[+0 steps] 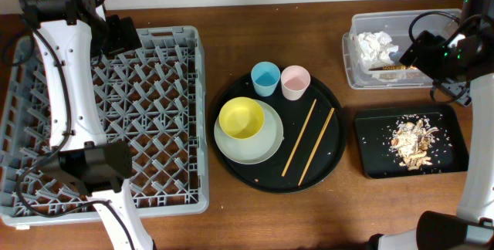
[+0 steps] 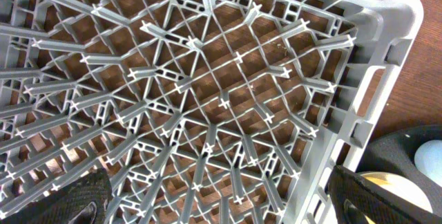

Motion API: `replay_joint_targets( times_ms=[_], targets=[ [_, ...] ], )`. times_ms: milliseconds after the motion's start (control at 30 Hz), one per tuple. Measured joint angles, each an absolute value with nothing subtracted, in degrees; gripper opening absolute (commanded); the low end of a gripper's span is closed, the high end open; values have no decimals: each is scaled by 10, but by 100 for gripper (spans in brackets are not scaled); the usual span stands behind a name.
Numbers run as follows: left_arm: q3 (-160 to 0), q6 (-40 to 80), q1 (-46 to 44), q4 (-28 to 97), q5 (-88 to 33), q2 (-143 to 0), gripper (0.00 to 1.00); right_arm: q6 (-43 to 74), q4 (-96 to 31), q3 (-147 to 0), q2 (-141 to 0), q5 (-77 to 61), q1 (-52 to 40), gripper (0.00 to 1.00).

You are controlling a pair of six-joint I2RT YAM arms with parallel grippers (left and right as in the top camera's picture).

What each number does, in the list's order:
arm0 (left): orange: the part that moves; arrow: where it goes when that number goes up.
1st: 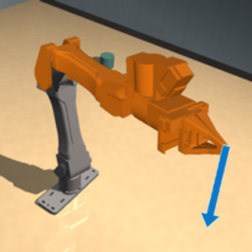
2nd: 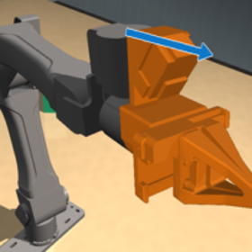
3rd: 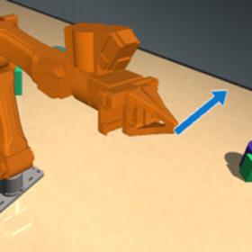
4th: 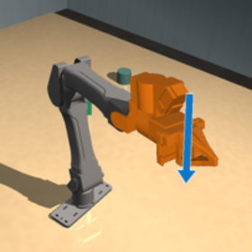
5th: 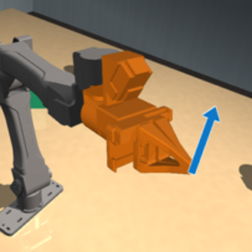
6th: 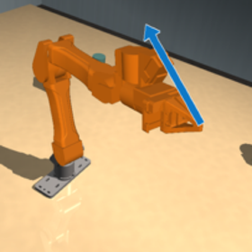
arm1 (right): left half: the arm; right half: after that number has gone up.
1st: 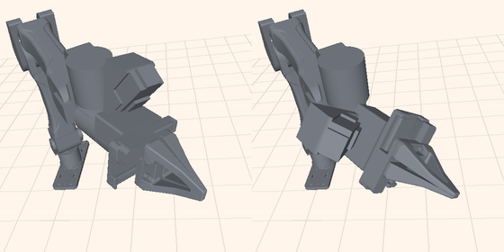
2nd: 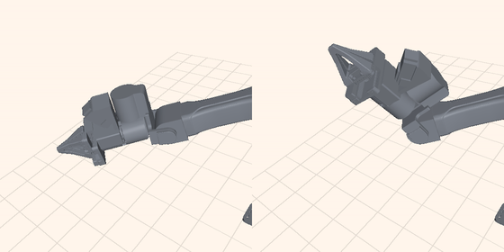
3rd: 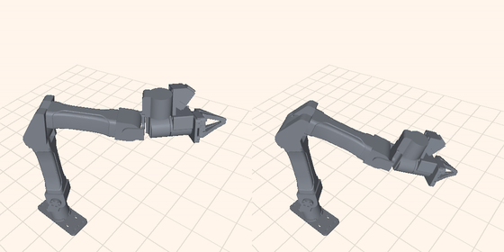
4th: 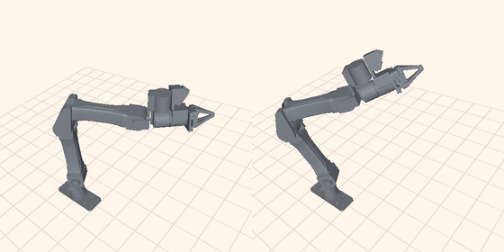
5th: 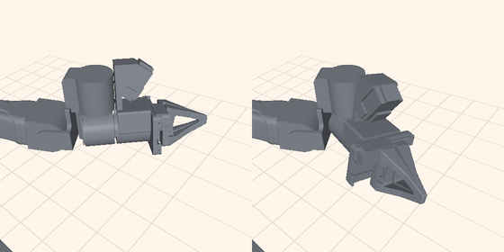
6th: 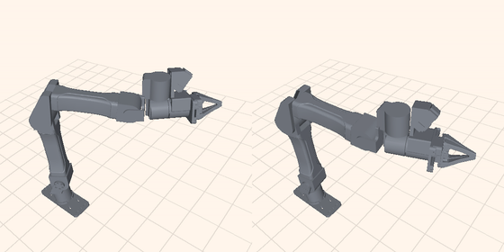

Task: Sort waste into correct bins and load items into the dishwasher rack
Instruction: 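Withdraw the right arm to the upper right corner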

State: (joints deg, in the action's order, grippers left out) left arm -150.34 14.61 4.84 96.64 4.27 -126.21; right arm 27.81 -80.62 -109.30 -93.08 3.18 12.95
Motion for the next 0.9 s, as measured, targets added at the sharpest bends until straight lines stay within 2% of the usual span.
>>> replay_joint_targets(
  times_ms=[233, 400, 500, 600, 733, 900],
  targets=[
    [-1503, 153, 48, 933, 37, -1262, 99, 278, -806, -1093, -931, 32, 130, 99],
    [-1503, 177, 49, 966, -111, -1262, 99, 278, -806, -1093, -931, 32, 130, 99],
    [-1503, 155, 40, 966, -214, -1262, 99, 278, -806, -1093, -931, 32, 130, 99],
    [-1495, 110, 14, 966, -255, -1262, 99, 278, -806, -1093, -931, 32, 130, 99],
    [-1449, 63, -39, 966, -262, -1262, 99, 278, -806, -1093, -931, 32, 130, 99],
    [-1331, 44, -107, 966, -209, -1262, 99, 278, -807, -1093, -931, 32, 130, 99]
  ],
)
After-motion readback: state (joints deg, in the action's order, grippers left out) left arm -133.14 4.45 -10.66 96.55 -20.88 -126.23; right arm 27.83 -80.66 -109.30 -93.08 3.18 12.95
